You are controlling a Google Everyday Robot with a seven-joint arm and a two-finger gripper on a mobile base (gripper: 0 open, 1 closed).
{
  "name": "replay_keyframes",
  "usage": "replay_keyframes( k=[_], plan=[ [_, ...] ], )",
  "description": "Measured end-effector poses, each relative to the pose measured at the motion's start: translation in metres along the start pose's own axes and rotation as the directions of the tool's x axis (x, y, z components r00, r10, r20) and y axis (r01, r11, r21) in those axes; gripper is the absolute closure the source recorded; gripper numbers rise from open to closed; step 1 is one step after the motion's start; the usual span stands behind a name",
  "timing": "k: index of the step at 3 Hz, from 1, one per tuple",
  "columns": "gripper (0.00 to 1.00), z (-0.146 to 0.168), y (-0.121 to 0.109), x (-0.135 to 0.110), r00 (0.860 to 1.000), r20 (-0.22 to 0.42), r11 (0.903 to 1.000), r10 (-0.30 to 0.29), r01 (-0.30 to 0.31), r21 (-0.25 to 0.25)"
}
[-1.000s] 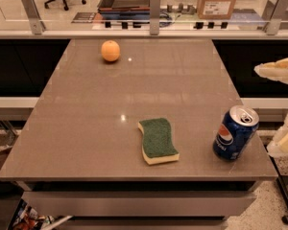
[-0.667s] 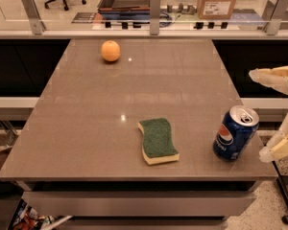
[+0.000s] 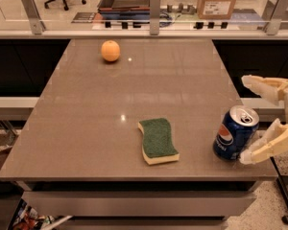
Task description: Move pepsi can near orange
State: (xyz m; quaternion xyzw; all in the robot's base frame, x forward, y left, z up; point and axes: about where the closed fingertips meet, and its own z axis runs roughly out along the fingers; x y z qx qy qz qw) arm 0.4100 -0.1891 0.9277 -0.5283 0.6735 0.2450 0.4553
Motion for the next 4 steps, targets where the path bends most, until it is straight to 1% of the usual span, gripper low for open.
replay_keyframes(
  k=[1, 2, 3, 4],
  plan=[
    [0.0, 0.014, 0.0, 0.01, 0.998, 0.044, 0.9994, 0.033, -0.034, 0.011],
    [0.0, 0.026, -0.001, 0.02, 0.994, 0.082, 0.9976, 0.069, -0.069, 0.004],
    [0.0, 0.03, -0.003, 0.033, 0.987, 0.12, 0.9941, 0.106, -0.108, 0.01],
    [0.0, 0.026, -0.007, 0.052, 0.978, 0.147, 0.9875, 0.147, -0.153, 0.034]
  ],
)
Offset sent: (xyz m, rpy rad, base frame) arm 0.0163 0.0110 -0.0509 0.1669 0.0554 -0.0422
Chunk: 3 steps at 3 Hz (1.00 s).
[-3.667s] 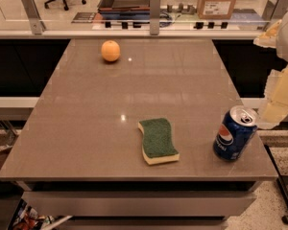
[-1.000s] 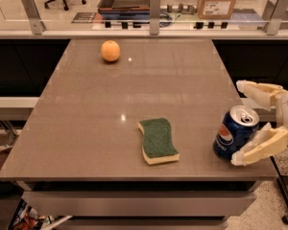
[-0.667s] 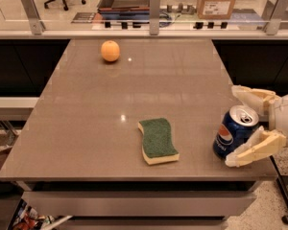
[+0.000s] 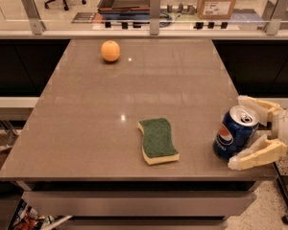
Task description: Move pepsi can near orange
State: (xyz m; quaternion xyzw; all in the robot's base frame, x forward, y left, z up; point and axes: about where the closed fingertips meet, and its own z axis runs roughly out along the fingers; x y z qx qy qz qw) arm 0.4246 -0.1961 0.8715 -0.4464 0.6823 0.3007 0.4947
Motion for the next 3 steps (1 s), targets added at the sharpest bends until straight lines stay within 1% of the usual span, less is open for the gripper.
replay_keyframes(
  k=[1, 2, 3],
  plan=[
    [0.0, -0.0114, -0.006, 0.011, 1.0, 0.014, 0.9989, 0.024, -0.025, 0.039],
    [0.18, -0.0096, -0.0052, 0.0093, 1.0, 0.014, 0.9992, 0.021, -0.022, 0.035],
    [0.41, -0.0081, -0.0044, 0.0079, 1.0, 0.014, 0.9993, 0.019, -0.019, 0.032]
  ],
)
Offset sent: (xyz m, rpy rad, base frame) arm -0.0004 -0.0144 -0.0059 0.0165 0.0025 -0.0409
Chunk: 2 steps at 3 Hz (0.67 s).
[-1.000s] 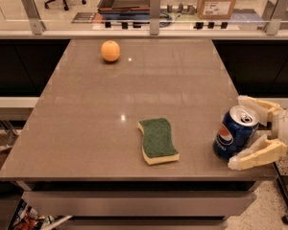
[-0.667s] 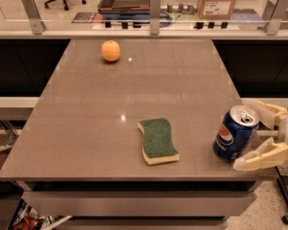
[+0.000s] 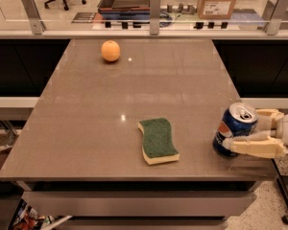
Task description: Move pepsi can near orange
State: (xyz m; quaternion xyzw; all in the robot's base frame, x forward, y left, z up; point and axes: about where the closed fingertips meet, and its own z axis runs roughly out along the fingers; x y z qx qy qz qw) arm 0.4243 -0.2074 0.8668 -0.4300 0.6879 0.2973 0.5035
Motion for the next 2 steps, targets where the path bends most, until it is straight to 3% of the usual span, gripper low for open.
replay_keyframes(
  k=[2],
  plan=[
    [0.88, 0.0032, 0.0017, -0.0029, 1.0, 0.0, 1.0, -0.005, 0.005, -0.007]
  ],
)
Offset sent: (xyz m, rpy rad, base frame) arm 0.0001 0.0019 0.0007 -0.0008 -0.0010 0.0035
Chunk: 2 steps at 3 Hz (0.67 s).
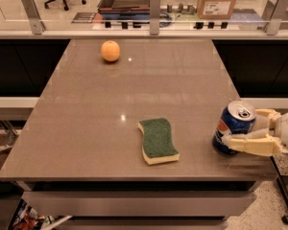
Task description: Move pepsi can near orange
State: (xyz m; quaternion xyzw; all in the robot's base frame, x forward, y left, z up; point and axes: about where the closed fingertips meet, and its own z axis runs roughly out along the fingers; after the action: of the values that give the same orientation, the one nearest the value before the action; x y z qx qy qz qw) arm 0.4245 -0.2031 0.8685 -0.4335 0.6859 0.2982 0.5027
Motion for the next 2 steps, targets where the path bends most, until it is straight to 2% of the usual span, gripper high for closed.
replay_keyframes(
  k=[1, 2],
  plan=[
    [1.0, 0.0014, 0.0008, -0.0013, 1.0, 0.0, 1.0, -0.002, 0.002, -0.003],
    [1.0, 0.0015, 0.0008, -0.0013, 1.0, 0.0, 1.0, -0.002, 0.002, -0.003]
  ],
)
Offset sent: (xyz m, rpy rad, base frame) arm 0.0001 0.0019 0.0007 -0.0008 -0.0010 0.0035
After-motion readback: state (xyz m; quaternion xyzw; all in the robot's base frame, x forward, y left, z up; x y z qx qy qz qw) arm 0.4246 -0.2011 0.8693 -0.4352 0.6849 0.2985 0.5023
